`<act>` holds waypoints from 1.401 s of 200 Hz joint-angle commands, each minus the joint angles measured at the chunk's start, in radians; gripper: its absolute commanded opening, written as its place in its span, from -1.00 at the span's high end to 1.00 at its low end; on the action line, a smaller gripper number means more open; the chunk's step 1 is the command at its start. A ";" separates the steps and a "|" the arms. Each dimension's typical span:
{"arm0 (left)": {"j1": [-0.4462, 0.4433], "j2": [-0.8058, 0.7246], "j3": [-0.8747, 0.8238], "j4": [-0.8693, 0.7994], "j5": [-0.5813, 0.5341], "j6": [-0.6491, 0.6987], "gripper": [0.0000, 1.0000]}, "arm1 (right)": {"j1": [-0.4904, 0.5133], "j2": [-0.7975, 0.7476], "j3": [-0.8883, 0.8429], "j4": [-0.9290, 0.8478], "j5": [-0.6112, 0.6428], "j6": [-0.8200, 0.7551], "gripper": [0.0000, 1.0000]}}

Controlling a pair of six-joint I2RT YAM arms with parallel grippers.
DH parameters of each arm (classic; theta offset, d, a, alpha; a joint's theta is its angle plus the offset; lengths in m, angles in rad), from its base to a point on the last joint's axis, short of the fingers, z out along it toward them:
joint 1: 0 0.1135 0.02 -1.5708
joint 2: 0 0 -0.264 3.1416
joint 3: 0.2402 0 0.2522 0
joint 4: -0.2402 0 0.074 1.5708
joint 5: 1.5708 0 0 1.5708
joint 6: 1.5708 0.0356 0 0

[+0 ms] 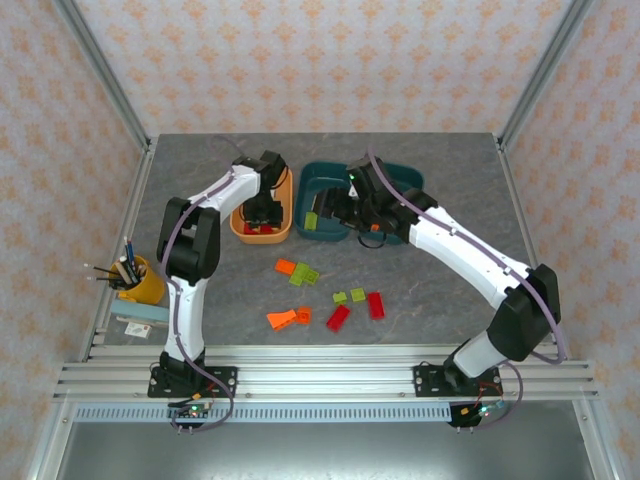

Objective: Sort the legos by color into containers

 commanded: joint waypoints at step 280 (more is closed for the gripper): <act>0.006 -1.549 -0.797 -0.245 -0.139 -0.560 -0.54 | 0.564 0.417 0.168 -0.333 0.219 -0.897 -0.55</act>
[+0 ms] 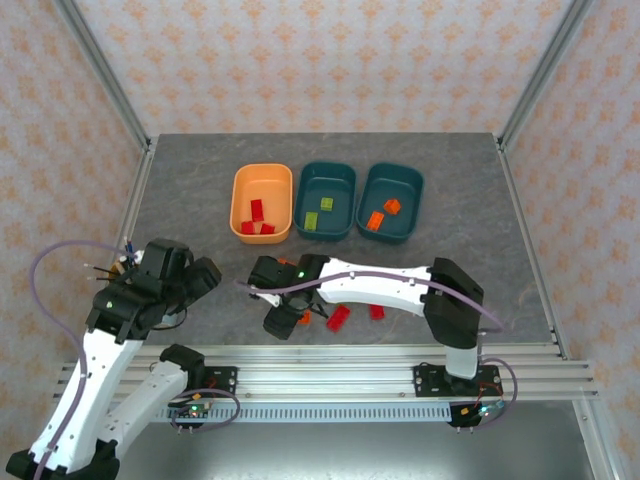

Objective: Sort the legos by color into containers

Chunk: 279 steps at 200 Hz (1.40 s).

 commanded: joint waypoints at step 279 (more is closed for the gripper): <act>0.003 -0.036 -0.075 0.094 0.190 -0.004 -0.53 | -0.171 0.126 0.203 0.050 0.135 0.048 0.56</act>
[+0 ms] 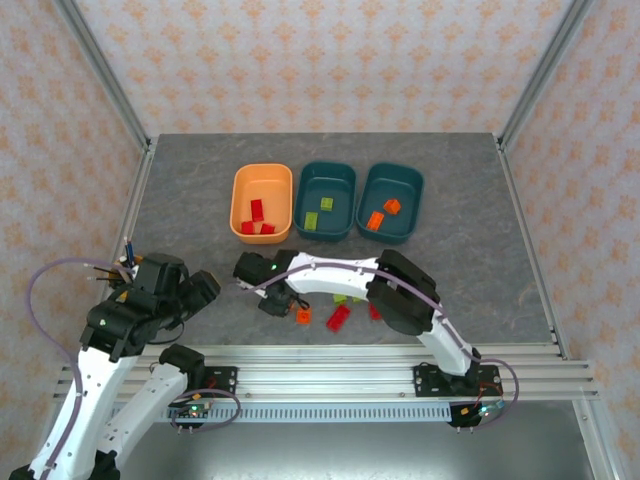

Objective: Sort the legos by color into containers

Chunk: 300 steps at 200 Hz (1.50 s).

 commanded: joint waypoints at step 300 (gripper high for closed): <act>-0.322 0.924 0.629 0.464 0.118 0.241 -0.55 | -0.796 0.014 0.043 -0.204 0.098 0.750 0.30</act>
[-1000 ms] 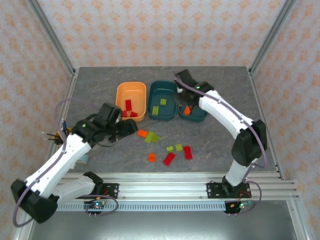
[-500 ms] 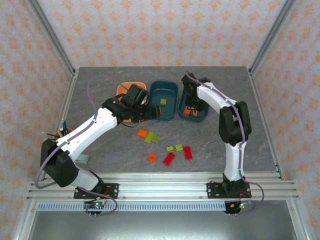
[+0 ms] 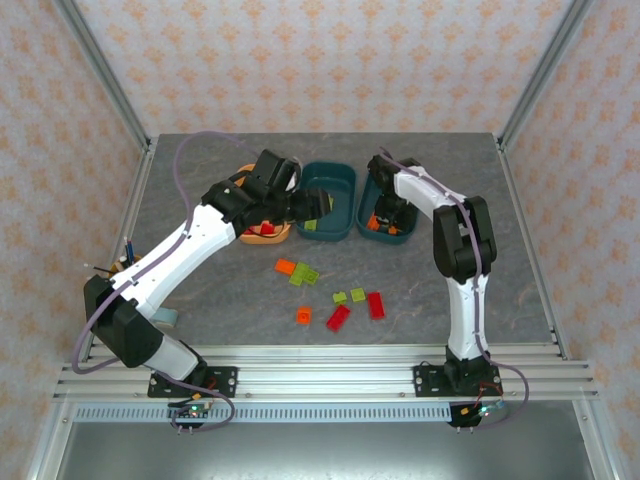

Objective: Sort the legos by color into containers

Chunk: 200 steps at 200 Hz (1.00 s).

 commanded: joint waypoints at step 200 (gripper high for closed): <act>0.008 -0.129 -0.289 -0.220 -0.082 0.182 -0.29 | 0.356 -0.804 -0.409 0.237 -0.131 -0.221 -0.09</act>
